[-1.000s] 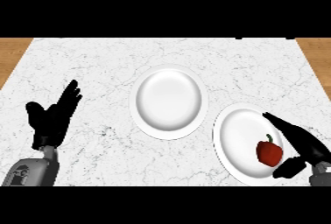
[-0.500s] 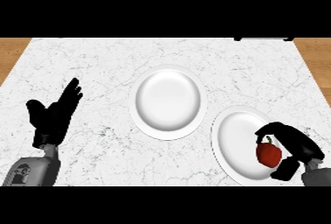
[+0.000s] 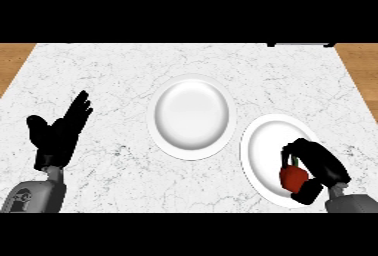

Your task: Pick the bell pepper from the plate and place it in the plate

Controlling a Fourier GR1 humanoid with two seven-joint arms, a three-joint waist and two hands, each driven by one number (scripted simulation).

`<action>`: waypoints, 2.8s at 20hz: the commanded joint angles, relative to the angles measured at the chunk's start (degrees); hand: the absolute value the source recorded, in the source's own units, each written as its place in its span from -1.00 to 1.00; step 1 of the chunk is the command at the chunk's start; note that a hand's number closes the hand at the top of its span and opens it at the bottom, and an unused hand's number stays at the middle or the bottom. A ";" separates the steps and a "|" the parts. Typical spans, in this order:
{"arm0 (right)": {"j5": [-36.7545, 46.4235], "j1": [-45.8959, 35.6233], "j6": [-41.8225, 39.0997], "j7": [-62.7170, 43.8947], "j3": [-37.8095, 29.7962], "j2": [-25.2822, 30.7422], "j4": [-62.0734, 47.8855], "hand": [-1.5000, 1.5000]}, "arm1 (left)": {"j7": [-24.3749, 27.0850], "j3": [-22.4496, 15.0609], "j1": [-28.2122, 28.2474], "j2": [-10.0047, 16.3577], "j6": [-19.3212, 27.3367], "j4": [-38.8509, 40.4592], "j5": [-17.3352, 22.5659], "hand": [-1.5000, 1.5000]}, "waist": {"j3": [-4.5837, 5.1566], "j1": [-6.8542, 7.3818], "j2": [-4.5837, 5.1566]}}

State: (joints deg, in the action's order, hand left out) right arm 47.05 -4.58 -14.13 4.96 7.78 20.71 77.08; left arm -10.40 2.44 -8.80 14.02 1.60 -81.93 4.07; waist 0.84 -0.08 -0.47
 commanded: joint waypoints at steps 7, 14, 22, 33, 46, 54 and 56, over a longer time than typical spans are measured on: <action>9.79 -12.68 11.26 -20.70 29.20 -20.43 7.24 1.00 | -0.31 -2.88 -2.25 -1.39 -1.71 1.61 -0.55 0.00 | -0.75 5.71 0.42; 18.52 -23.17 28.68 -42.09 36.71 -20.66 12.22 1.00 | -0.22 -2.16 -3.68 -1.81 -0.24 2.13 -0.99 0.00 | -0.72 3.84 -0.14; 19.08 -35.48 40.66 -69.82 43.51 -20.70 5.49 1.00 | -0.03 -0.87 -1.96 0.32 -2.88 1.69 0.39 0.00 | -0.76 4.16 0.53; 11.64 -42.06 51.47 -65.83 36.87 -20.69 -12.69 1.00 | 0.23 -1.40 -1.99 -2.17 0.15 2.53 -1.91 0.00 | -0.84 1.78 0.76; -12.02 -38.97 45.59 -38.77 24.72 -20.71 -27.41 -1.00 | 0.79 1.59 -1.40 0.01 -2.25 0.77 -0.19 0.00 | -0.88 1.50 0.84; -12.71 -41.02 52.08 -22.91 22.69 -20.69 -24.79 -1.00 | 1.29 -1.11 2.00 -3.34 -0.35 0.04 -2.67 0.00 | -0.88 0.97 0.47; -16.60 -38.63 55.85 -16.22 22.91 -20.70 -22.73 -1.00 | -0.66 0.78 -0.46 -1.79 -0.87 -0.41 -1.27 0.00 | -0.93 1.49 0.72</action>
State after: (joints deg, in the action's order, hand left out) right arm 33.75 -44.54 36.99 -18.94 30.46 0.27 51.17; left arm -9.72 3.09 -9.36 12.21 0.82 -81.04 2.42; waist -0.05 0.93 0.19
